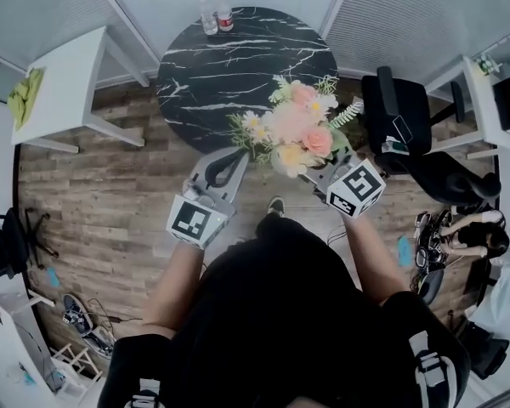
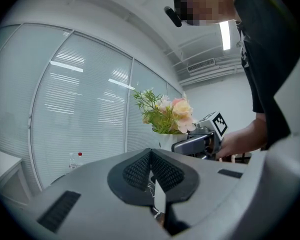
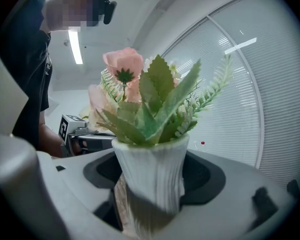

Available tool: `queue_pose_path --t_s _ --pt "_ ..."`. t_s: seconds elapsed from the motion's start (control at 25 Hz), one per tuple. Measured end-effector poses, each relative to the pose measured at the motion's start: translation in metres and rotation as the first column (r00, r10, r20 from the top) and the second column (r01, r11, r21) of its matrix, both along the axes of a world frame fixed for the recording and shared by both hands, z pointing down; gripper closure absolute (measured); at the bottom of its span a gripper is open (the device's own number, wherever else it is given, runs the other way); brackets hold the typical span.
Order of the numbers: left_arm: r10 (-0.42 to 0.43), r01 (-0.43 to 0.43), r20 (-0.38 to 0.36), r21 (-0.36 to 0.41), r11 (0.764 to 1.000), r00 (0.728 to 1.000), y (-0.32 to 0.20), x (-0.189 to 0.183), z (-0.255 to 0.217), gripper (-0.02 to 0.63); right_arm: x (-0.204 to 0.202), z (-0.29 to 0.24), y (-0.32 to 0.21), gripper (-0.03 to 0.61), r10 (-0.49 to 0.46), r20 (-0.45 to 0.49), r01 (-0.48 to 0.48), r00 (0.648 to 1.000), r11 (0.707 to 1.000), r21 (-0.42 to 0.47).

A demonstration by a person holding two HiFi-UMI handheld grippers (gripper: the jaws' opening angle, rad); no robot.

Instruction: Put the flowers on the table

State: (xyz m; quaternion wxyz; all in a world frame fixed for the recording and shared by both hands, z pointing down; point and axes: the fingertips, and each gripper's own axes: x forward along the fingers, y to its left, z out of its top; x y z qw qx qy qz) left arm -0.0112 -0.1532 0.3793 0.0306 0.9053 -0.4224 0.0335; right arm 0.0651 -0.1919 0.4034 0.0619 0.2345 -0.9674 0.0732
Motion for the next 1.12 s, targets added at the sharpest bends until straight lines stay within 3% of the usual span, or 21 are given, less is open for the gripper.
queue_pose_path --t_s 0.56,1.12 --pt "-0.071 0.072 0.035 -0.029 0.997 0.997 -0.068 0.026 0.008 0.601 0.023 0.009 -0.072 0.221 -0.067 0.036 0.068 0.997 0.998 -0.014" --pt "-0.019 0.02 0.032 -0.033 0.999 0.999 -0.151 -0.009 0.022 0.601 0.0 0.021 -0.147 0.221 -0.002 0.007 0.003 1.0 1.0 -0.031"
